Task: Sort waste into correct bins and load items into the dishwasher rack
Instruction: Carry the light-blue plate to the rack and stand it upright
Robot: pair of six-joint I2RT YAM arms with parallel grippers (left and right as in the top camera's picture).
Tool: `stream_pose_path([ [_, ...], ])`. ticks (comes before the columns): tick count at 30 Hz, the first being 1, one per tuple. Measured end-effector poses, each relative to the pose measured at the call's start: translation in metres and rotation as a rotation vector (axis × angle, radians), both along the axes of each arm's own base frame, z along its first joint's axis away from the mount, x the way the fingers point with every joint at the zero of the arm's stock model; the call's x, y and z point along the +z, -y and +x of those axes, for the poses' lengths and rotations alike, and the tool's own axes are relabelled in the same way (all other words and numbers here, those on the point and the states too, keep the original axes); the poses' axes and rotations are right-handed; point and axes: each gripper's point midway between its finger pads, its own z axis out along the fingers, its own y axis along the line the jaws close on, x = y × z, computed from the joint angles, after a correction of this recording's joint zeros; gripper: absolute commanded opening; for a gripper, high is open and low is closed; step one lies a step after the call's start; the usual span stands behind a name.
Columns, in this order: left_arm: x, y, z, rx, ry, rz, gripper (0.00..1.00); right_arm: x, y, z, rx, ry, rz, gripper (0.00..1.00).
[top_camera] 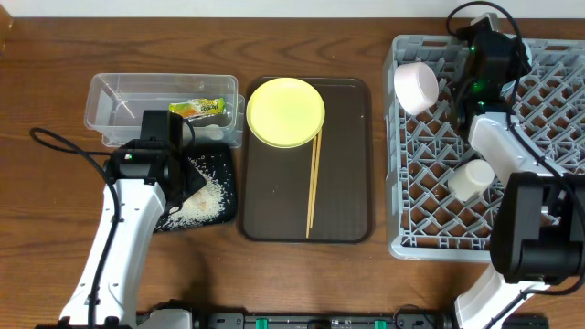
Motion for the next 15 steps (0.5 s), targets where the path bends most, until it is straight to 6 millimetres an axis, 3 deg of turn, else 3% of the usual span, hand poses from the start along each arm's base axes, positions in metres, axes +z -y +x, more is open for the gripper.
stream_pose_path([
  [9,0.000,0.000,0.000,0.000,0.000,0.000,0.64,-0.012,0.000,-0.004,-0.036,-0.014,0.039,0.01],
  [15,0.000,0.000,0.000,0.000,0.000,0.000,0.64,-0.029,-0.030,-0.008,-0.017,-0.061,0.094,0.01],
])
